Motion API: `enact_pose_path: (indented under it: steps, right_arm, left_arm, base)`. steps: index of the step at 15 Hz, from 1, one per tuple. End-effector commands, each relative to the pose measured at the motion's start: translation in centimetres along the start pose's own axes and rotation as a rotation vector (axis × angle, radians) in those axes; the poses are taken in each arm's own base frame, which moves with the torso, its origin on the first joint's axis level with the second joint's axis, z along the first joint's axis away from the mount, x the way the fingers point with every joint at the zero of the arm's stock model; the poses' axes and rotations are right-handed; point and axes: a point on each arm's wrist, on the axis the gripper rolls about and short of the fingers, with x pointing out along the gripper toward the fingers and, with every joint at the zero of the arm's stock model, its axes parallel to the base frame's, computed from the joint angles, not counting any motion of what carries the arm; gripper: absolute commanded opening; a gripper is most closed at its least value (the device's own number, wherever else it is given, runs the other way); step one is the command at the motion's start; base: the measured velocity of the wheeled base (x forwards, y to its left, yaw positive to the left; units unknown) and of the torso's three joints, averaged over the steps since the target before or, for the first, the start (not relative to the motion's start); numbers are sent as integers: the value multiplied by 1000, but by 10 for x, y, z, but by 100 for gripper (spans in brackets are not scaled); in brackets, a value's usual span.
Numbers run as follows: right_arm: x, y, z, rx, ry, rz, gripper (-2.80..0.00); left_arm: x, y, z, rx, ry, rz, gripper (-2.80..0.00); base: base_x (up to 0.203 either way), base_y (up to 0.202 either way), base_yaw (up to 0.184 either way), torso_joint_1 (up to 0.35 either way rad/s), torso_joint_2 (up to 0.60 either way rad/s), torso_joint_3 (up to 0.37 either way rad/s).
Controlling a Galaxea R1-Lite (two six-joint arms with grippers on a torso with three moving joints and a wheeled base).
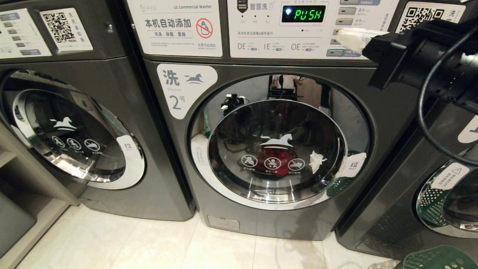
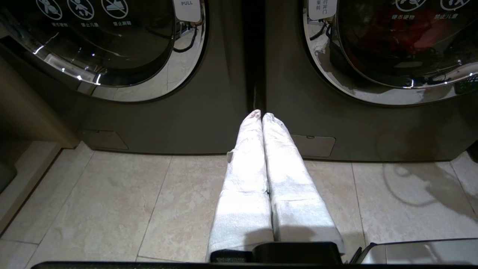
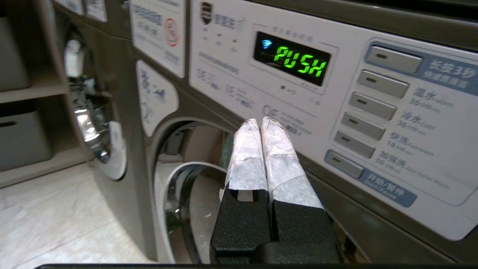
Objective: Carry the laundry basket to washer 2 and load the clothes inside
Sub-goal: Press the washing machine switch
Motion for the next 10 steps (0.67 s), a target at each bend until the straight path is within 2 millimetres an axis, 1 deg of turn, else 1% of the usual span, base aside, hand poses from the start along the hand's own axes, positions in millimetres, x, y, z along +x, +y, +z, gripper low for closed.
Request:
enact_pose_path:
  steps: [1, 3, 5, 10]
  right_arm:
    - [17, -2, -16, 3, 31, -40, -280]
    - [25, -5, -20, -1, 26, -70, -280]
    - [30, -9, -19, -6, 11, -118, -280]
    - [34, -28, -18, -24, 2, -197, -280]
  left_arm:
    - [0, 0, 0, 0, 2, 0, -280]
    - [0, 0, 0, 0, 2, 0, -280]
    - [0, 0, 0, 0, 1, -1, -280]
    - [0, 0, 0, 0, 2, 0, -280]
  base:
    - [0, 0, 0, 0, 0, 0]
    - [0, 0, 0, 0, 0, 0]
    - [0, 0, 0, 0, 0, 0]
    - [0, 0, 0, 0, 0, 0]
